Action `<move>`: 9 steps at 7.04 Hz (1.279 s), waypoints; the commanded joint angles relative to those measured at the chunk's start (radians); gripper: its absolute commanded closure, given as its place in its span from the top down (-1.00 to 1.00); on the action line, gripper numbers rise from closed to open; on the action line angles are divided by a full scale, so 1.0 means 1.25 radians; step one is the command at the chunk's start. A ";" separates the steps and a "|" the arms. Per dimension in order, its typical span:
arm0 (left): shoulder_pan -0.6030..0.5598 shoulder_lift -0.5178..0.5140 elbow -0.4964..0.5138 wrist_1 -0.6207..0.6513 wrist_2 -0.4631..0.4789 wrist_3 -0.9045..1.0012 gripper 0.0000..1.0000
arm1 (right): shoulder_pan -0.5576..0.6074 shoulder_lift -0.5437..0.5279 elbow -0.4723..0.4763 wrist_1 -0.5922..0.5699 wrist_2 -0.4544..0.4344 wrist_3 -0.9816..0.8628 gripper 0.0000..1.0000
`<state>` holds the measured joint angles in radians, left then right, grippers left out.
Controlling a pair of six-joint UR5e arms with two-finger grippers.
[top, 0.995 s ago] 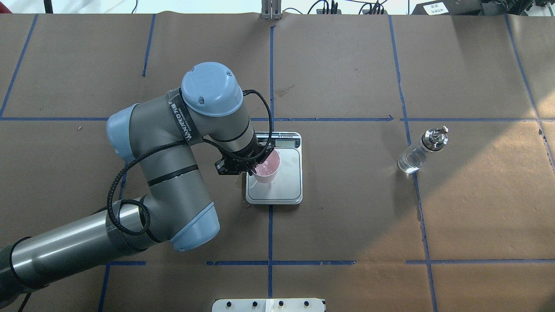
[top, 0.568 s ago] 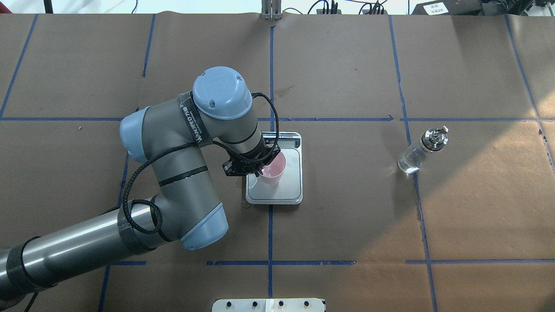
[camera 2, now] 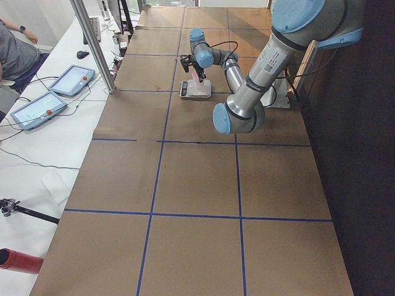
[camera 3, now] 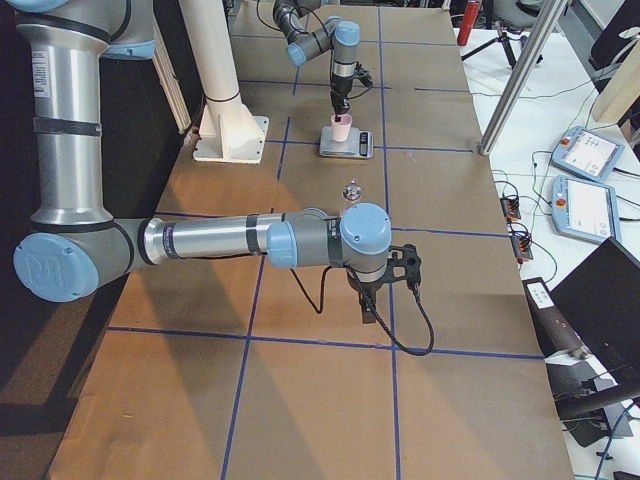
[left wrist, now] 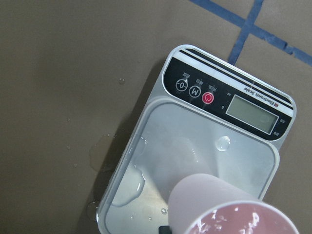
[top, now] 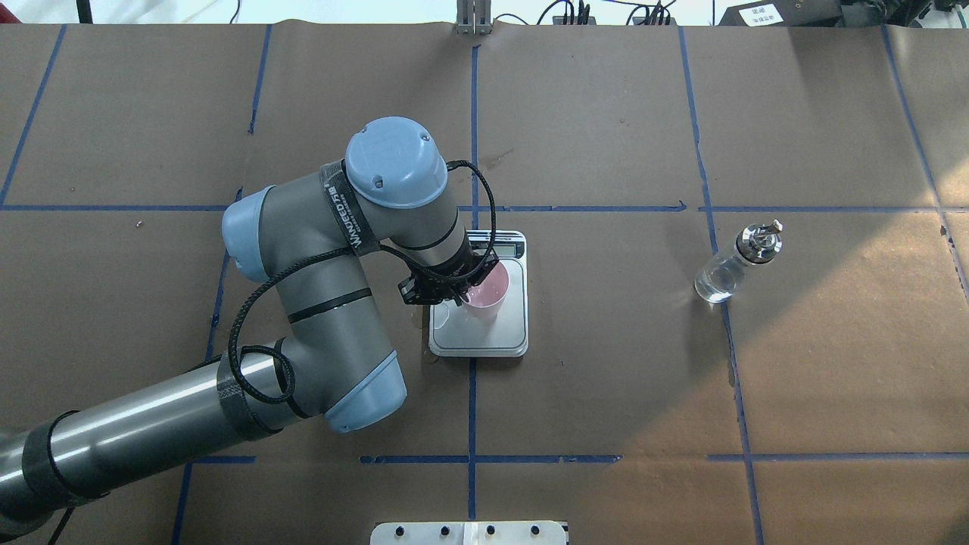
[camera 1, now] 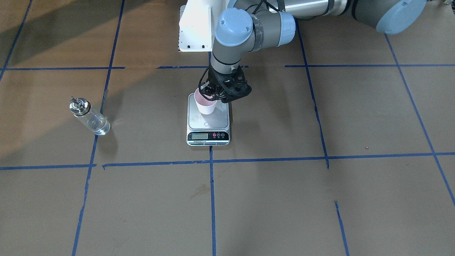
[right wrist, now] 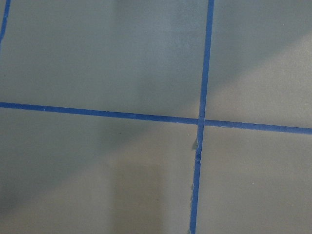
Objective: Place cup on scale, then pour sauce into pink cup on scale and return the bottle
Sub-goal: 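Lower the pink cup onto the scale and open the left gripper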
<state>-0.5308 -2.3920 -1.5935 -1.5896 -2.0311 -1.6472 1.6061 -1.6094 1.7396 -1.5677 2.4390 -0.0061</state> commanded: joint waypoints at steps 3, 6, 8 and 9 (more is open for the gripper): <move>0.000 0.002 0.023 -0.039 0.029 0.005 -1.00 | 0.000 0.000 -0.002 0.000 0.000 0.000 1.00; -0.001 0.004 0.001 -0.035 0.032 0.011 0.99 | 0.000 0.000 -0.001 0.000 0.000 0.000 1.00; -0.011 0.007 -0.071 0.010 0.030 0.012 0.99 | 0.000 -0.002 0.013 -0.006 0.002 0.001 1.00; -0.028 0.007 -0.115 0.045 0.027 0.012 0.99 | 0.000 -0.010 0.045 -0.015 0.004 0.009 1.00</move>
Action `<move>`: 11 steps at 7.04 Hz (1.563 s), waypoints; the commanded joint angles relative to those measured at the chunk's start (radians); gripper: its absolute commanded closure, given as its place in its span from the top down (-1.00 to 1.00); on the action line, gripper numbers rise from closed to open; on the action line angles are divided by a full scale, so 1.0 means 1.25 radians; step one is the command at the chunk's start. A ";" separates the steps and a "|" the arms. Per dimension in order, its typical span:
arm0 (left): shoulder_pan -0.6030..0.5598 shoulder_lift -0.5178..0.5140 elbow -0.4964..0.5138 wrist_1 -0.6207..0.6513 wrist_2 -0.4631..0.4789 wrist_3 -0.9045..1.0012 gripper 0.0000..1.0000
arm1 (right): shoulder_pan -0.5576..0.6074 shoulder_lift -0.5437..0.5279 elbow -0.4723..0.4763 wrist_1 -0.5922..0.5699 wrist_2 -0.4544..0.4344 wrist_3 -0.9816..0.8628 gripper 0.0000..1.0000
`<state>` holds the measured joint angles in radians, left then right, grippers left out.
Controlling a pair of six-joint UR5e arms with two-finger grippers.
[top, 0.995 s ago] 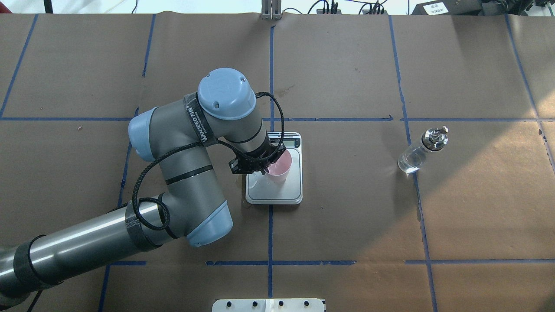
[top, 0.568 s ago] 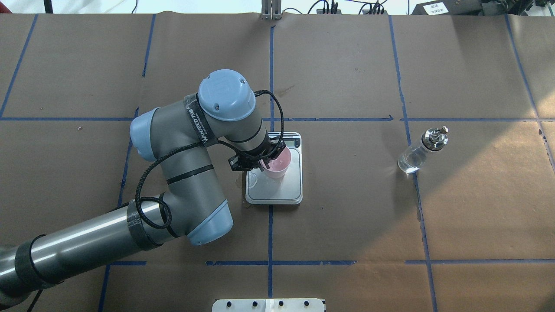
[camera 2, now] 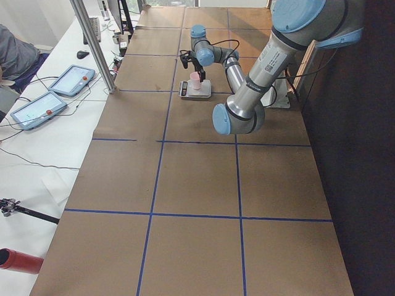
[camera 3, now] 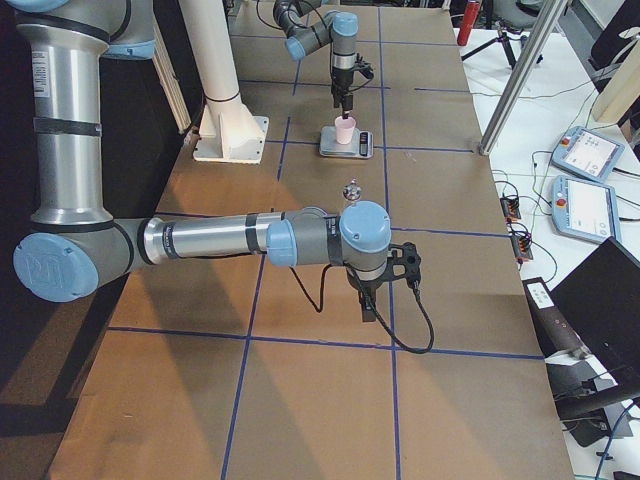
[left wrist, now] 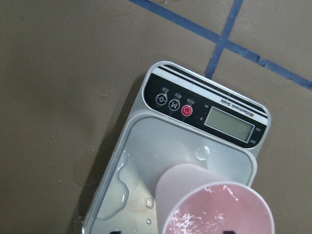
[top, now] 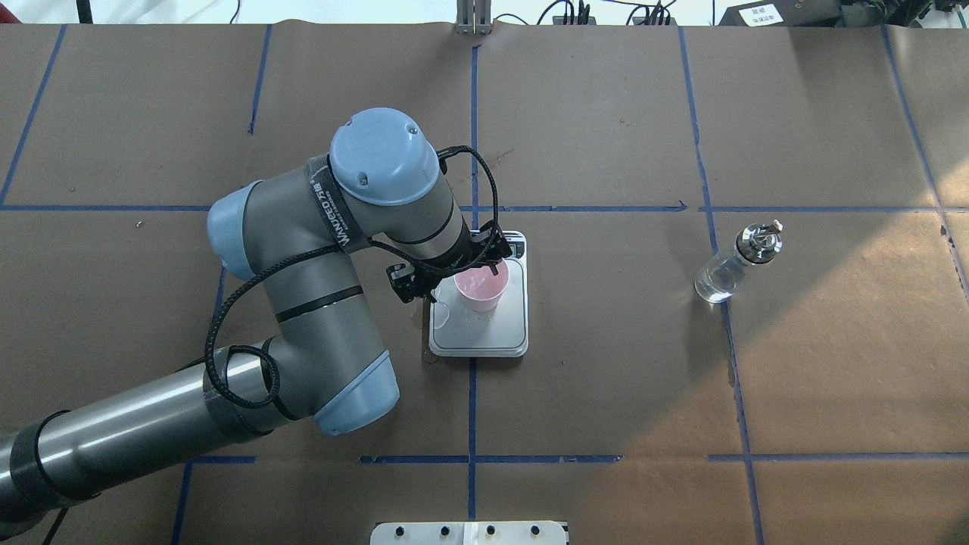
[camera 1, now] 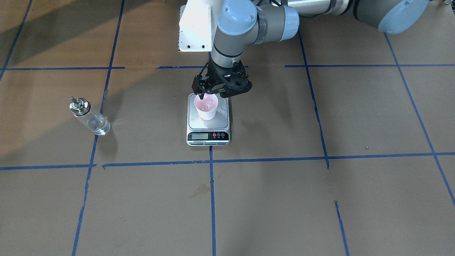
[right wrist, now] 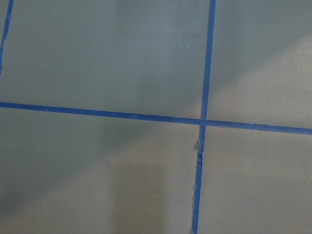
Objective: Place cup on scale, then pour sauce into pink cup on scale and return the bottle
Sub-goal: 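Withdraw the left gripper while the right gripper reaches toward the glass bottle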
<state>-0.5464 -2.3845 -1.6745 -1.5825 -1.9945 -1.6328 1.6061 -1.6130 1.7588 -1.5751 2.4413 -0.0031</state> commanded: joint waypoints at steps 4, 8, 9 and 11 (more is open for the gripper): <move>-0.188 0.077 -0.230 0.175 -0.052 0.190 1.00 | -0.100 -0.042 0.403 -0.197 -0.002 0.301 1.00; -0.367 0.259 -0.329 0.196 -0.064 0.469 1.00 | -0.416 -0.042 0.500 0.027 -0.205 0.877 1.00; -0.412 0.297 -0.339 0.197 -0.066 0.573 1.00 | -0.524 -0.042 0.500 0.077 -0.325 0.990 1.00; -0.489 0.367 -0.339 0.196 -0.066 0.762 1.00 | -0.719 -0.046 0.504 0.113 -0.580 1.108 1.00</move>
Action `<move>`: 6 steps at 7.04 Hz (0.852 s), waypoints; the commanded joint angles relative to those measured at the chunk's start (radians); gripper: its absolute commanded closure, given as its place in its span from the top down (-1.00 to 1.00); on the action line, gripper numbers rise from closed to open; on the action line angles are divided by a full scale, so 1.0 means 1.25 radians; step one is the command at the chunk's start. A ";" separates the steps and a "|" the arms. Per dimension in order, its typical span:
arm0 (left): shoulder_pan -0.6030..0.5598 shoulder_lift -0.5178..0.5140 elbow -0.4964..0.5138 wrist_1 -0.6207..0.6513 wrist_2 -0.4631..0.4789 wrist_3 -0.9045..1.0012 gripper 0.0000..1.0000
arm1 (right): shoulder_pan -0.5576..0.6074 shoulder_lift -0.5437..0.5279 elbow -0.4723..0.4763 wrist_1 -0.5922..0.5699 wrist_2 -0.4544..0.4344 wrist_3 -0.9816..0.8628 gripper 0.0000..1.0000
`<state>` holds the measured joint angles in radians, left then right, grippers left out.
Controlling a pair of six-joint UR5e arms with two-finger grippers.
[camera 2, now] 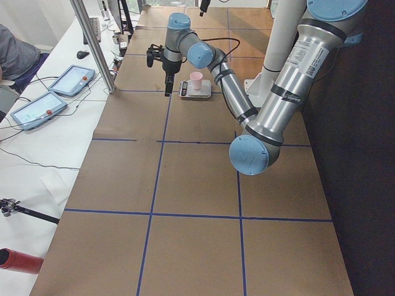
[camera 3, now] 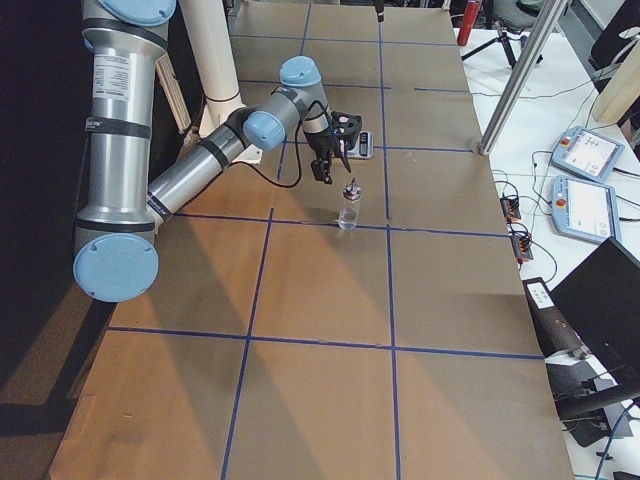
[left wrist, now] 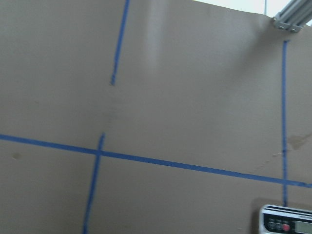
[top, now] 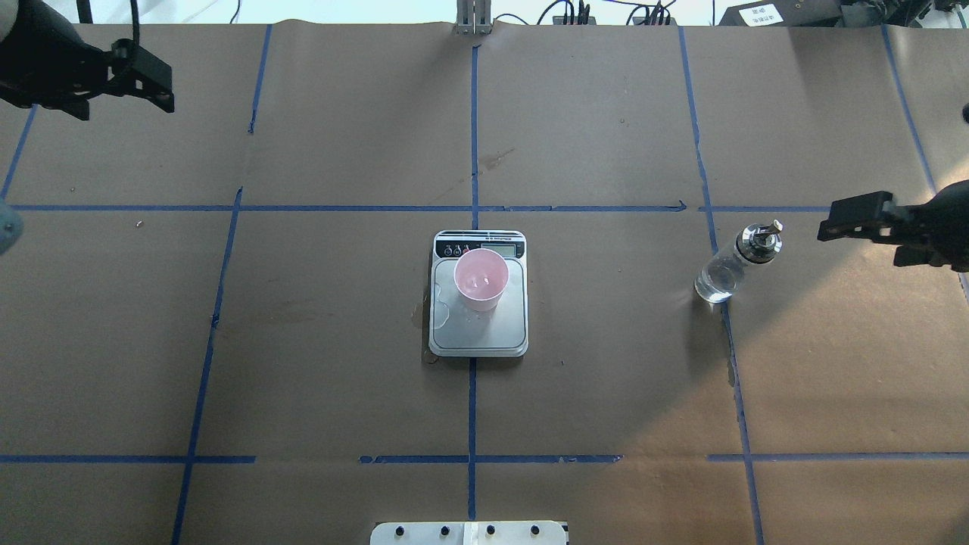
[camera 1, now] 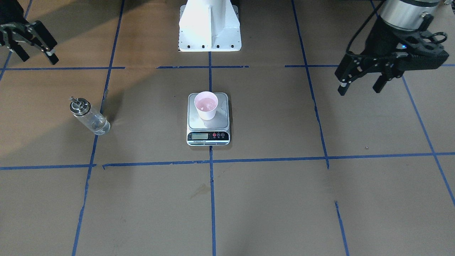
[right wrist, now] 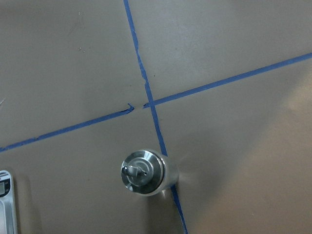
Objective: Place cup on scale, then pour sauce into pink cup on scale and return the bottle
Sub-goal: 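Withdraw the left gripper while the right gripper reaches toward the glass bottle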
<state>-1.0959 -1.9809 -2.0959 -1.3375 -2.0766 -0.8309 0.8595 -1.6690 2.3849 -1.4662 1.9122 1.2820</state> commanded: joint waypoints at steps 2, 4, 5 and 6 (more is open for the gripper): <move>-0.090 0.091 0.005 -0.005 -0.002 0.291 1.00 | -0.272 -0.002 0.003 0.035 -0.381 0.111 1.00; -0.098 0.101 0.015 -0.007 0.001 0.314 1.00 | -0.384 -0.006 -0.052 0.038 -0.595 0.129 1.00; -0.098 0.102 0.015 -0.009 0.001 0.336 1.00 | -0.423 0.000 -0.106 0.041 -0.696 0.134 1.00; -0.099 0.113 0.014 -0.009 0.002 0.352 1.00 | -0.450 0.004 -0.177 0.069 -0.796 0.134 1.00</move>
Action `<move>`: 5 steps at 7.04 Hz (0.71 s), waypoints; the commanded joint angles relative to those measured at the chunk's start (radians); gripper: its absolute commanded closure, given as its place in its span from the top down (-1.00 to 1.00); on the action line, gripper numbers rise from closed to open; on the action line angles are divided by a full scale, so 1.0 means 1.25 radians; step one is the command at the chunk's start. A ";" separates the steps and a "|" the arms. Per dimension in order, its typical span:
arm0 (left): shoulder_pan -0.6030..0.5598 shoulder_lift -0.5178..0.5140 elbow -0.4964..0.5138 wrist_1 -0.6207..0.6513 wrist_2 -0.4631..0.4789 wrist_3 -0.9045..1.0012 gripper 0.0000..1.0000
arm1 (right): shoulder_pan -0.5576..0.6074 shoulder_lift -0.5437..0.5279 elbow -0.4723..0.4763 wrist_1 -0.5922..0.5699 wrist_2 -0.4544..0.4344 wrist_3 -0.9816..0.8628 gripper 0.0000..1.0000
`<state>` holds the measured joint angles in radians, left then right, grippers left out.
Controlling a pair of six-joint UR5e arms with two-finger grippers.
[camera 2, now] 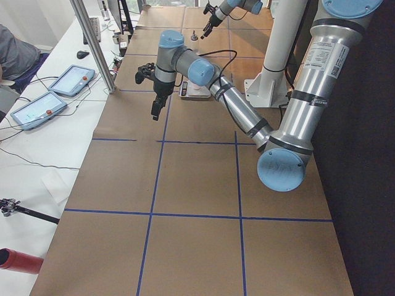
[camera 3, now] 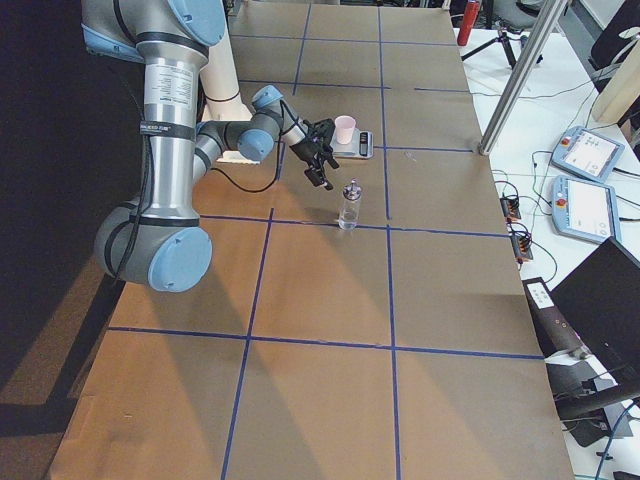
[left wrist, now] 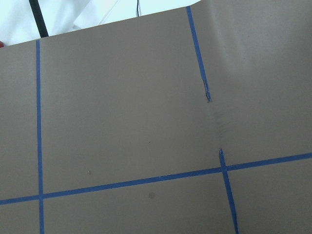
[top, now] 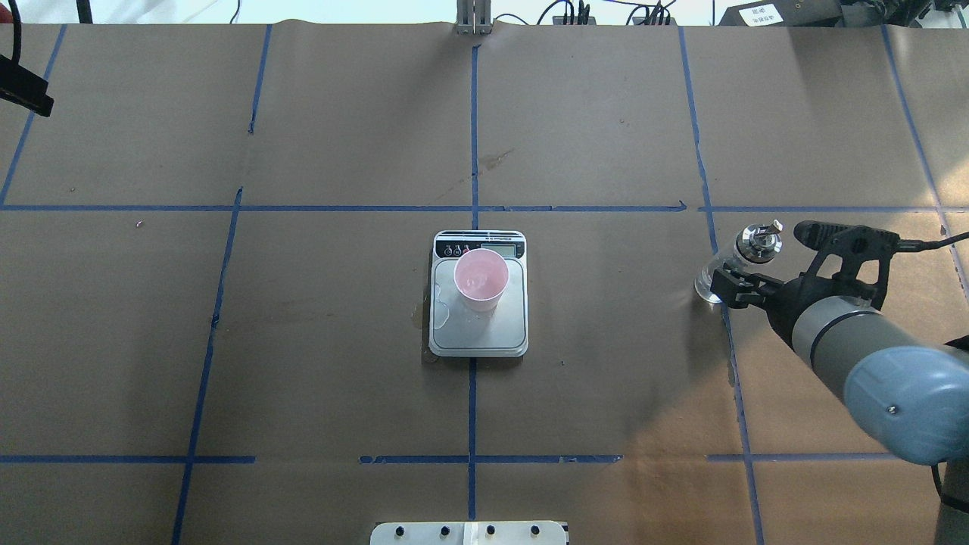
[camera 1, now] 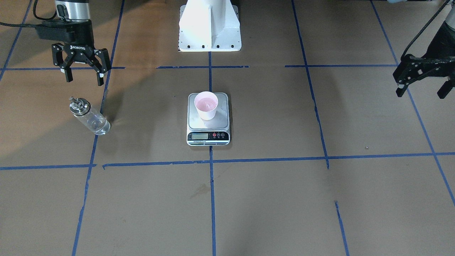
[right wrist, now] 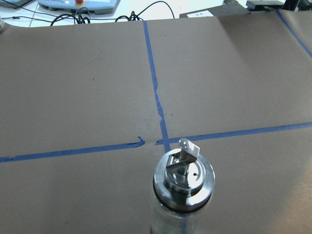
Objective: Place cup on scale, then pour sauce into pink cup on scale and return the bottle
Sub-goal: 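Close the right gripper around the glass sauce bottle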
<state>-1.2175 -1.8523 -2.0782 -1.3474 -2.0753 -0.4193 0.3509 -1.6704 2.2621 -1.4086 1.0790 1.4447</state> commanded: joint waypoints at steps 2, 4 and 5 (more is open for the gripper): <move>0.000 0.010 0.014 -0.011 0.002 0.026 1.00 | -0.057 0.008 -0.164 0.125 -0.194 0.003 1.00; 0.000 0.010 0.029 -0.019 0.000 0.025 1.00 | -0.059 0.041 -0.219 0.134 -0.242 0.002 1.00; 0.000 0.009 0.030 -0.020 0.000 0.025 1.00 | -0.059 0.061 -0.237 0.134 -0.260 -0.006 1.00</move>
<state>-1.2180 -1.8396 -2.0462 -1.3697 -2.0748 -0.3881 0.2789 -1.6218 1.9996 -1.2450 0.7865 1.4450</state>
